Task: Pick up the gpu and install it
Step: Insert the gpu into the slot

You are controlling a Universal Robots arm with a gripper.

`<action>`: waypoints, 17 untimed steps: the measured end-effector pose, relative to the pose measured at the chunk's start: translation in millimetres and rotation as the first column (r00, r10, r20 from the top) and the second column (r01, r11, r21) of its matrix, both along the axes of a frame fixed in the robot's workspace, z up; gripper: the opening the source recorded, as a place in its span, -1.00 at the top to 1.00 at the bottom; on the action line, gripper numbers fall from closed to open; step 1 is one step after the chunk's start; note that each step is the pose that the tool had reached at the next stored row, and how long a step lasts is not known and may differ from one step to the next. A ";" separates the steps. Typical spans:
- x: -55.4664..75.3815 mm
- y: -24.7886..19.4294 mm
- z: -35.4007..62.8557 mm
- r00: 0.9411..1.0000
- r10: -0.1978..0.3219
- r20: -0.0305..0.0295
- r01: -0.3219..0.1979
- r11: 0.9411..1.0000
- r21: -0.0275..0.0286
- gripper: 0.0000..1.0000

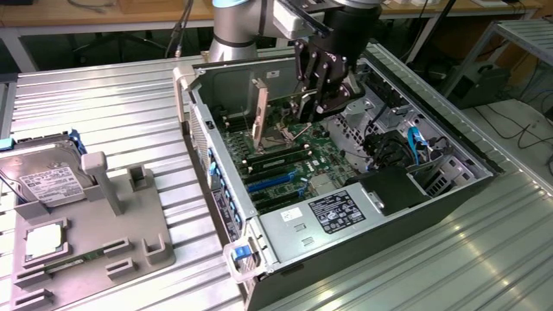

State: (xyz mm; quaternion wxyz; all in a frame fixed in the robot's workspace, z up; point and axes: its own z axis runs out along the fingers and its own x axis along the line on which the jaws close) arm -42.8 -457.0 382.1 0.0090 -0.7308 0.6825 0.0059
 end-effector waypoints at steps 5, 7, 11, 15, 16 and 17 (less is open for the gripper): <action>0.0 0.0 -6.1 1.000 0.000 0.000 0.000 1.000 0.000 0.43; 0.0 -0.2 -8.4 1.000 0.000 0.000 0.000 1.000 0.000 0.43; 0.0 -0.2 -10.5 1.000 0.000 0.000 0.000 1.000 0.000 0.43; 0.0 -0.2 -13.5 1.000 0.000 0.000 0.000 1.000 0.000 0.43; 0.0 -0.2 -14.3 1.000 0.000 0.000 0.000 1.000 0.000 0.43; 0.0 -0.2 -15.1 1.000 0.000 0.000 0.000 1.000 0.000 0.43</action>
